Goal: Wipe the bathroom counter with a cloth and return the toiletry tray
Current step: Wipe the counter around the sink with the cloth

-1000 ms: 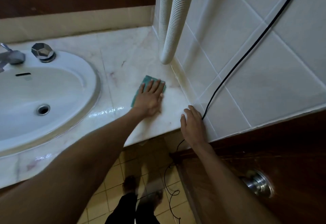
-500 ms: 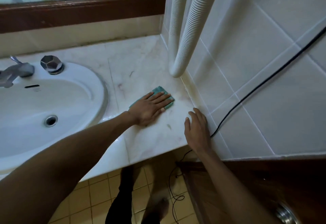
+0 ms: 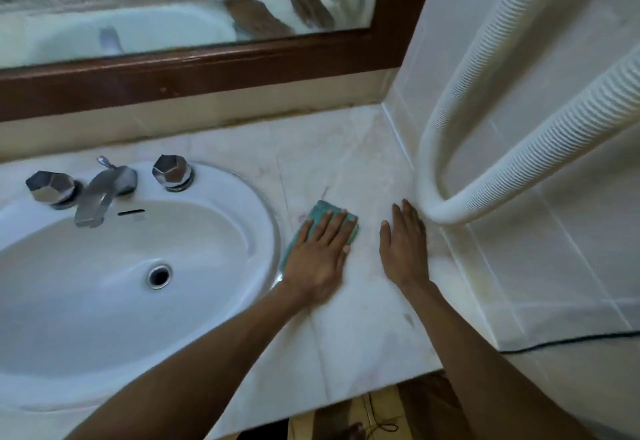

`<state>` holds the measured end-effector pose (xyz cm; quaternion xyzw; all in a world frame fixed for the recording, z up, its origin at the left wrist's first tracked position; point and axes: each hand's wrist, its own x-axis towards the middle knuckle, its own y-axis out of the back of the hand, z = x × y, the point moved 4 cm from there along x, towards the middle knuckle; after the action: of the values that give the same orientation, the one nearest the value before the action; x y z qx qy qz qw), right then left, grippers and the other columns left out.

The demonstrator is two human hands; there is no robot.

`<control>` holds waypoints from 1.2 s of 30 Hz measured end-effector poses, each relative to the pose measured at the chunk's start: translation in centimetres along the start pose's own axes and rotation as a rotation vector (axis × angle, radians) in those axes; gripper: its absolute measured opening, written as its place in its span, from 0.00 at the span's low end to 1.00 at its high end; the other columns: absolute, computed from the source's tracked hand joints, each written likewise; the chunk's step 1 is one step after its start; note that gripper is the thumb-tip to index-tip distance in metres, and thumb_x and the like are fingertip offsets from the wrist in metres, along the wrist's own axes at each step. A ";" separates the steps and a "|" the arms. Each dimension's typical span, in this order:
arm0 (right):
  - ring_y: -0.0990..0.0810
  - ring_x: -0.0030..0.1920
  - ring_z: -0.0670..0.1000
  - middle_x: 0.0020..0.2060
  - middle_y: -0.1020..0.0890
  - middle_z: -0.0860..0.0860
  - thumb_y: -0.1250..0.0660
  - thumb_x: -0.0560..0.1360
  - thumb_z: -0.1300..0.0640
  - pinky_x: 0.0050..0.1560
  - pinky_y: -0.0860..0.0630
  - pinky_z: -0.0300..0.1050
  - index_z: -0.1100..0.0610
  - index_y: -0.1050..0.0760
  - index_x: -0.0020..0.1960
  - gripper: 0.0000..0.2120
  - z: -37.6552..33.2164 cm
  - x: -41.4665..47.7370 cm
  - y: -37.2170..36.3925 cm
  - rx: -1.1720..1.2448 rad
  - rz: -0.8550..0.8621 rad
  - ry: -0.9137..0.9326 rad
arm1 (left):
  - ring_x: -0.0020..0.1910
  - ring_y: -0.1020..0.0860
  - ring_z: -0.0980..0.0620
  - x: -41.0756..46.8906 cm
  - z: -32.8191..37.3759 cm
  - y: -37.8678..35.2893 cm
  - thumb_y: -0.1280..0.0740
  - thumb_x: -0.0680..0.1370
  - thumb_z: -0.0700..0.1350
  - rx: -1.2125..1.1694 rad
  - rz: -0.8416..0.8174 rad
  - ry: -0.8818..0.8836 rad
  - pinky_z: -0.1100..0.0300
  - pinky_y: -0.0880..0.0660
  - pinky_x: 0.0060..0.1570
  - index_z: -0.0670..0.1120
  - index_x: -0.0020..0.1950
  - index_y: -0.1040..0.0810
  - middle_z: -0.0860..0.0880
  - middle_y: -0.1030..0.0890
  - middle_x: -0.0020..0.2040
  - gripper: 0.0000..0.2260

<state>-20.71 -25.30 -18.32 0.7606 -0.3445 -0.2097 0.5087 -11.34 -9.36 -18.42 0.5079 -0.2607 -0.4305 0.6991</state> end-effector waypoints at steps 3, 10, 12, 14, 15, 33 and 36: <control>0.37 0.75 0.59 0.75 0.35 0.61 0.49 0.82 0.53 0.76 0.45 0.53 0.65 0.33 0.73 0.25 -1.3 2.9 -1.2 0.009 0.040 -0.059 | 0.82 0.50 0.51 4.5 -2.4 0.8 0.54 0.85 0.54 -0.009 0.019 0.060 0.46 0.53 0.79 0.54 0.83 0.50 0.53 0.47 0.83 0.25; 0.43 0.77 0.59 0.77 0.39 0.61 0.47 0.83 0.53 0.77 0.48 0.58 0.64 0.38 0.76 0.25 -3.6 6.9 -3.2 -0.052 0.038 -0.028 | 0.82 0.52 0.48 14.5 -12.1 5.7 0.54 0.85 0.52 -0.011 0.009 0.175 0.47 0.56 0.79 0.53 0.83 0.51 0.52 0.50 0.83 0.25; 0.43 0.78 0.60 0.77 0.40 0.61 0.46 0.83 0.52 0.77 0.49 0.60 0.64 0.40 0.76 0.25 -4.4 7.9 -3.7 -0.077 0.040 -0.027 | 0.82 0.54 0.48 14.8 -16.0 6.8 0.55 0.85 0.52 0.003 0.042 0.280 0.46 0.57 0.78 0.53 0.83 0.53 0.52 0.52 0.83 0.25; 0.43 0.78 0.60 0.77 0.40 0.62 0.46 0.83 0.52 0.77 0.48 0.61 0.64 0.39 0.76 0.26 -5.1 8.7 -3.9 -0.078 0.055 -0.036 | 0.82 0.54 0.47 14.7 -18.5 7.5 0.56 0.85 0.53 -0.013 0.049 0.384 0.45 0.58 0.78 0.52 0.83 0.53 0.51 0.52 0.83 0.25; 0.43 0.78 0.60 0.77 0.40 0.61 0.46 0.83 0.52 0.77 0.48 0.62 0.64 0.39 0.76 0.25 -5.2 9.0 -3.9 -0.074 0.057 -0.043 | 0.82 0.54 0.46 14.7 -18.7 7.5 0.55 0.85 0.52 -0.022 0.067 0.426 0.44 0.58 0.79 0.52 0.83 0.53 0.50 0.51 0.83 0.25; 0.46 0.79 0.53 0.79 0.42 0.54 0.49 0.83 0.46 0.78 0.49 0.55 0.56 0.42 0.78 0.26 -3.9 9.5 -3.7 -0.126 0.073 -0.012 | 0.82 0.52 0.47 20.2 -13.4 6.1 0.58 0.86 0.55 0.084 0.031 0.173 0.44 0.55 0.79 0.53 0.83 0.53 0.51 0.49 0.83 0.25; 0.45 0.79 0.52 0.78 0.41 0.54 0.48 0.83 0.47 0.78 0.49 0.53 0.56 0.40 0.77 0.26 -3.8 9.5 -3.6 -0.118 0.112 -0.018 | 0.82 0.55 0.44 22.8 -8.6 5.0 0.58 0.85 0.54 0.040 0.023 0.244 0.43 0.59 0.79 0.49 0.83 0.55 0.49 0.52 0.83 0.26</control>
<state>-10.65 -28.97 -19.78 0.7069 -0.3778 -0.2077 0.5607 8.49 -24.42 -18.44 0.5675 -0.1881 -0.3520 0.7202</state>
